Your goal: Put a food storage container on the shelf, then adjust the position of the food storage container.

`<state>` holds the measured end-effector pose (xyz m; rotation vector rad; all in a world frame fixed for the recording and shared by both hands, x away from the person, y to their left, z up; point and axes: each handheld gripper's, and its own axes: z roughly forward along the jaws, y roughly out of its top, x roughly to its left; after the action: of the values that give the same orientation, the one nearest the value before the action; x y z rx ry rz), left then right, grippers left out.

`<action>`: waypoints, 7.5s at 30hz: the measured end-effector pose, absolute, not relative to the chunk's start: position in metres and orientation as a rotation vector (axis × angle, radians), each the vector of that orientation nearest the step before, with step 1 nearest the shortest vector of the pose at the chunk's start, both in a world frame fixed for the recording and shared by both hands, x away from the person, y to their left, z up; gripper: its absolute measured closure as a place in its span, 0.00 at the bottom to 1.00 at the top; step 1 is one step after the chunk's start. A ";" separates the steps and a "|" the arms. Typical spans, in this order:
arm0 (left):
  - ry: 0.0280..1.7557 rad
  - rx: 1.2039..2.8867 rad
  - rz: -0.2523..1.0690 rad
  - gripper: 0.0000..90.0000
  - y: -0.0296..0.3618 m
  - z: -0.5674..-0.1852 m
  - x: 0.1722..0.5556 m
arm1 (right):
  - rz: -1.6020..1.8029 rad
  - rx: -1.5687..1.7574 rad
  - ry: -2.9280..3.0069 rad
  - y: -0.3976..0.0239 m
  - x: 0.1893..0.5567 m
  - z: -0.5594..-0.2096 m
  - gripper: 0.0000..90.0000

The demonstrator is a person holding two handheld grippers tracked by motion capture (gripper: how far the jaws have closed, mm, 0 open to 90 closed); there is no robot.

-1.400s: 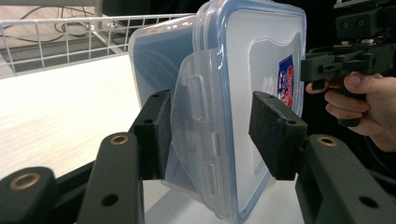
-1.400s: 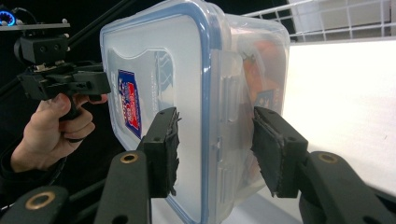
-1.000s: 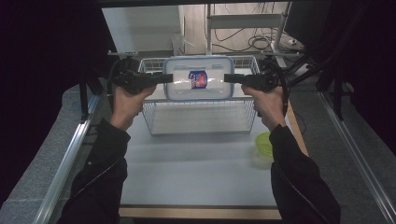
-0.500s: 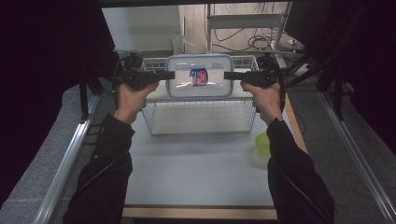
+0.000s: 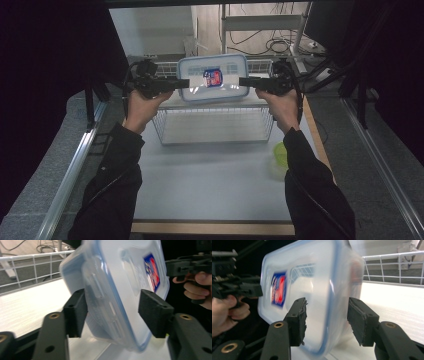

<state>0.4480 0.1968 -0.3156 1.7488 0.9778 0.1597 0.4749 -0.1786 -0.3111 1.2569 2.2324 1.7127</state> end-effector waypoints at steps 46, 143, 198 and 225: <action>0.952 1.797 0.411 0.92 0.177 -0.349 0.423 | 1.464 1.043 2.251 -0.162 0.454 -0.342 0.99; 0.824 2.022 0.544 0.03 0.180 -0.508 0.248 | 1.206 1.103 2.327 -0.245 0.322 -0.462 0.69; 0.810 2.087 0.503 0.04 0.176 -0.515 0.253 | 0.915 1.393 2.085 -0.329 0.370 -0.479 1.00; 0.799 2.097 0.507 0.04 0.174 -0.515 0.252 | 0.999 1.276 2.283 -0.265 0.343 -0.481 1.00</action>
<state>0.2517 0.1738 -0.5149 2.0965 0.7985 0.5071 0.3433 -0.2652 -0.4815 1.2758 2.2833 0.9994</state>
